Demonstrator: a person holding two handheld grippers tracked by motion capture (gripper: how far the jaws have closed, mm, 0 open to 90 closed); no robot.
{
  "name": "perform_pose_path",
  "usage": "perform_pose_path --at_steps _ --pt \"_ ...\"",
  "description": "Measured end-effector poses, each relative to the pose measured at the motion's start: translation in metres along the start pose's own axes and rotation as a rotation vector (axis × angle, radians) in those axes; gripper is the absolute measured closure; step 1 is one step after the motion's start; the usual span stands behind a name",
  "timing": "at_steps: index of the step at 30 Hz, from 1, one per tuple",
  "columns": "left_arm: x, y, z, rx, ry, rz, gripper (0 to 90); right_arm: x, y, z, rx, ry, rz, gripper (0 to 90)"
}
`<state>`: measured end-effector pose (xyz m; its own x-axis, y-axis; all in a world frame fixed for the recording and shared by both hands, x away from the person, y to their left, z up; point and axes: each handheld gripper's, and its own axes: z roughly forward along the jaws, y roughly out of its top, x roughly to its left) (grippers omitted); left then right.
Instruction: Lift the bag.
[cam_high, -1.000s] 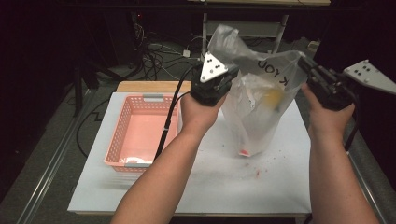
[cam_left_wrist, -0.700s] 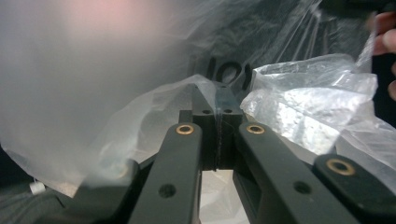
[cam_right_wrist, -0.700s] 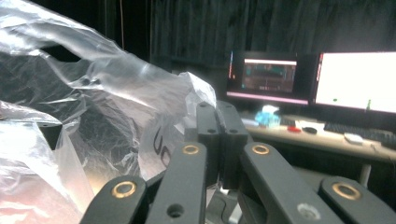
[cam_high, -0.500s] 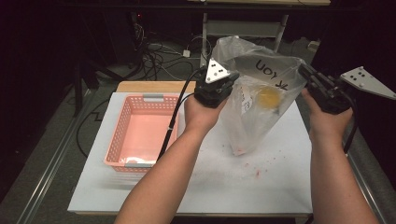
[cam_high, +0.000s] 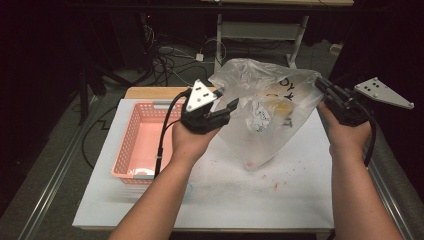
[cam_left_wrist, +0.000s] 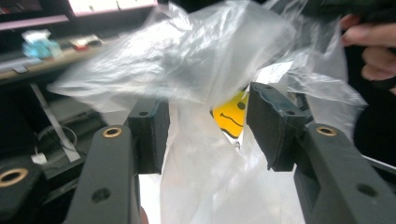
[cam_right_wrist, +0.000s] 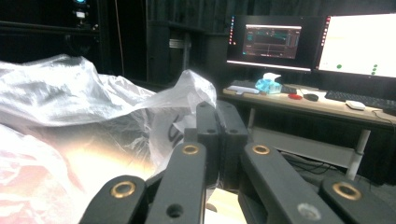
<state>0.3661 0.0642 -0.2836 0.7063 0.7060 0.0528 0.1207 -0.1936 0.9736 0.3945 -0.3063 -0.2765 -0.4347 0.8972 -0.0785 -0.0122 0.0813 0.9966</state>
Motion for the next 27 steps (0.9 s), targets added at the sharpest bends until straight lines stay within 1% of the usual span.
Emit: perform_pose_path --at_steps 1,3,4,6,8,9,10,12,13,14,15,16,18,21,23,26,27 --pt "-0.001 -0.002 -0.008 -0.004 -0.007 -0.012 46.0 0.0 0.0 0.001 0.006 -0.004 0.003 90.0" --pt "-0.003 -0.008 -0.022 -0.007 -0.014 -0.005 42.9 -0.002 -0.001 0.002 0.015 -0.011 0.002 90.0" --pt "-0.006 -0.013 -0.028 0.001 -0.019 0.0 42.5 -0.003 -0.002 0.002 0.019 -0.015 0.0 90.0" --pt "-0.01 -0.025 -0.036 0.029 -0.025 0.004 37.6 -0.004 -0.003 0.004 0.03 -0.018 -0.001 90.0" --pt "-0.013 -0.04 -0.041 0.05 -0.054 -0.037 31.3 -0.003 -0.004 0.004 0.036 -0.011 -0.009 89.8" --pt "-0.014 -0.047 -0.042 0.06 -0.061 -0.047 28.8 -0.002 -0.005 0.004 0.039 -0.009 0.0 89.4" --pt "-0.015 -0.055 -0.043 0.074 -0.065 -0.057 25.0 -0.001 -0.005 0.003 0.037 -0.003 -0.009 88.8" --pt "-0.017 -0.069 -0.044 0.083 -0.088 -0.09 17.1 0.002 -0.005 0.001 0.037 0.01 -0.003 85.4" --pt "-0.018 -0.077 -0.041 0.097 -0.097 -0.102 14.6 0.003 -0.005 -0.001 0.037 0.022 -0.011 82.2" --pt "-0.019 -0.084 -0.037 0.126 -0.1 -0.103 12.4 0.004 -0.004 -0.002 0.031 0.039 -0.004 78.0" --pt "-0.02 -0.09 -0.032 0.158 -0.093 -0.108 8.9 0.006 -0.004 -0.005 0.03 0.053 -0.005 73.5" --pt "-0.021 -0.097 -0.027 0.183 -0.095 -0.12 5.3 0.008 -0.003 -0.007 0.027 0.065 -0.008 67.8" --pt "-0.022 -0.106 -0.019 0.22 -0.094 -0.129 1.3 0.012 -0.002 -0.013 0.009 0.093 -0.003 59.0" --pt "-0.024 -0.113 -0.011 0.252 -0.09 -0.129 0.0 0.019 -0.001 -0.027 -0.016 0.122 -0.006 49.0" --pt "-0.024 -0.116 -0.009 0.262 -0.083 -0.119 0.0 0.022 -0.002 -0.036 -0.031 0.143 0.007 40.6" --pt "-0.024 -0.118 -0.01 0.258 -0.07 -0.115 0.0 0.027 -0.008 -0.047 -0.022 0.165 0.004 27.9" --pt "-0.024 -0.119 -0.01 0.256 -0.069 -0.116 0.0 0.029 -0.012 -0.049 -0.015 0.172 0.004 25.0"
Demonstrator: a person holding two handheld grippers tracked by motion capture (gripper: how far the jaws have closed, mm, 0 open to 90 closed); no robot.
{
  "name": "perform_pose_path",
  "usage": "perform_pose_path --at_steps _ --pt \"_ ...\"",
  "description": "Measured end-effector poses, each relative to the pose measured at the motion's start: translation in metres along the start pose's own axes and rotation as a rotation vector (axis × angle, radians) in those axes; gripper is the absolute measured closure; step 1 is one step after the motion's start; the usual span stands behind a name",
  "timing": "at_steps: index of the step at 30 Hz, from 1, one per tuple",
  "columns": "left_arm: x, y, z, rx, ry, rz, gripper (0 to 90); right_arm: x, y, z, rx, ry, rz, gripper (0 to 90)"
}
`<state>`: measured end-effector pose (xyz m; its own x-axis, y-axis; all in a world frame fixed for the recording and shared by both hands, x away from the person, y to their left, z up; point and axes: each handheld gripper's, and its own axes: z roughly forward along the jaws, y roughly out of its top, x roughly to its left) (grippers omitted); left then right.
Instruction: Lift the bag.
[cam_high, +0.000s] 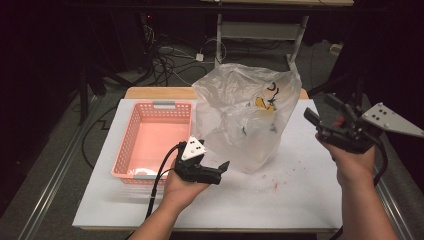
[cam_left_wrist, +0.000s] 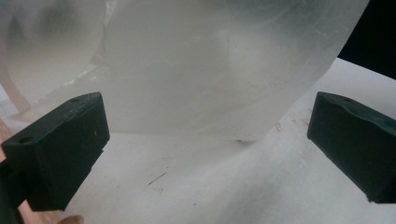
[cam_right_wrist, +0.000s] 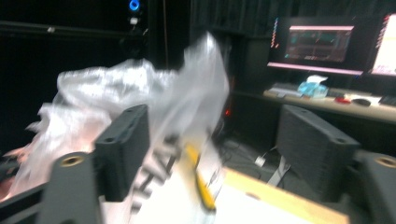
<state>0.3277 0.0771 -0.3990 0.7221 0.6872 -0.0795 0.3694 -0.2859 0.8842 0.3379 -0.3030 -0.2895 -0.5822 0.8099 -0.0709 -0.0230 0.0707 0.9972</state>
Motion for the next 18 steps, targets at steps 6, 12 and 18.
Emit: perform_pose_path --at_steps 6,12,18 --pt "-0.001 -0.006 0.001 -0.002 0.004 0.004 0.0 0.013 -0.034 -0.007 0.078 0.005 -0.005 7.6" --pt "0.001 -0.009 -0.001 -0.011 0.014 -0.002 0.0 0.019 -0.072 -0.012 0.16 -0.003 0.021 0.1" --pt "-0.002 -0.014 -0.002 -0.009 0.01 0.001 0.0 0.022 -0.107 -0.015 0.22 0.0 0.046 0.1"
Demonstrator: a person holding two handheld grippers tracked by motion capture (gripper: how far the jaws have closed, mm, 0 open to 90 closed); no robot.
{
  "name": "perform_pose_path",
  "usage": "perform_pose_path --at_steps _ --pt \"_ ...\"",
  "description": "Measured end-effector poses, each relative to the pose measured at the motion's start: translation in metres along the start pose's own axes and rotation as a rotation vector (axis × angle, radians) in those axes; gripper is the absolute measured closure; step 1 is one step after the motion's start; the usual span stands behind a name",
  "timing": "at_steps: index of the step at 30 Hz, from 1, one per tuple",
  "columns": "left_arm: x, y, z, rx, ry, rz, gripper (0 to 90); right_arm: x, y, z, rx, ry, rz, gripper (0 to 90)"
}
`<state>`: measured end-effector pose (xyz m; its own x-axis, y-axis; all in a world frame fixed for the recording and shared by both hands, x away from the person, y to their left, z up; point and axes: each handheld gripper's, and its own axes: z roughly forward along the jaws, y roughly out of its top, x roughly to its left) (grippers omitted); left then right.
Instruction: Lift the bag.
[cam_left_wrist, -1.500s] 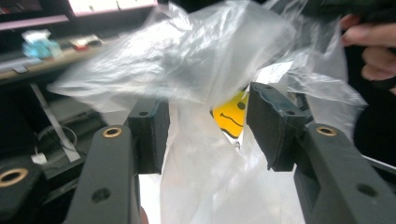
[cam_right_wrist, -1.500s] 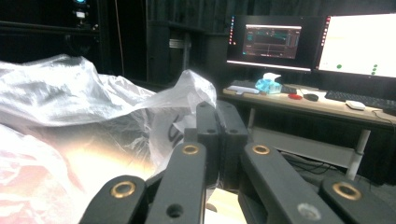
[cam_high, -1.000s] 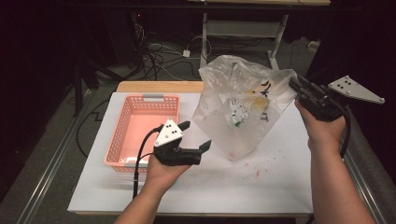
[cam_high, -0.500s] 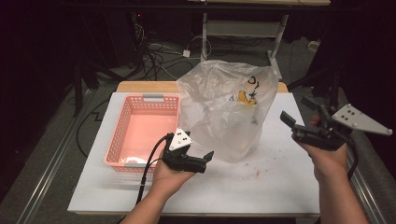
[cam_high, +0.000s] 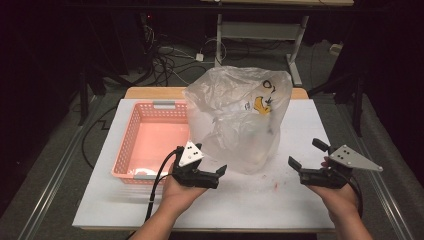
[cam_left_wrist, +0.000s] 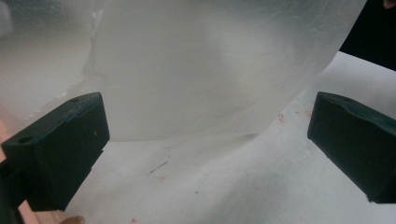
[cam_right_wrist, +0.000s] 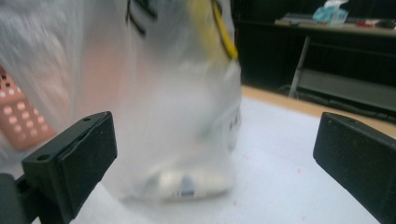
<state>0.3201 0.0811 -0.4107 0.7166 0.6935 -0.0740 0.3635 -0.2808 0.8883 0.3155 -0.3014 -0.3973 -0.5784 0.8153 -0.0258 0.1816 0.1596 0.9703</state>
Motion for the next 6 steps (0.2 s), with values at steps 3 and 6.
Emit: perform_pose_path --at_steps 3,6 --pt "-0.003 -0.003 0.0 -0.006 0.0 0.001 0.0 0.001 -0.013 0.003 0.025 0.008 -0.002 0.1" --pt "-0.006 -0.007 0.0 -0.002 0.003 0.014 0.0 0.002 -0.023 0.005 0.039 0.01 -0.003 0.1"
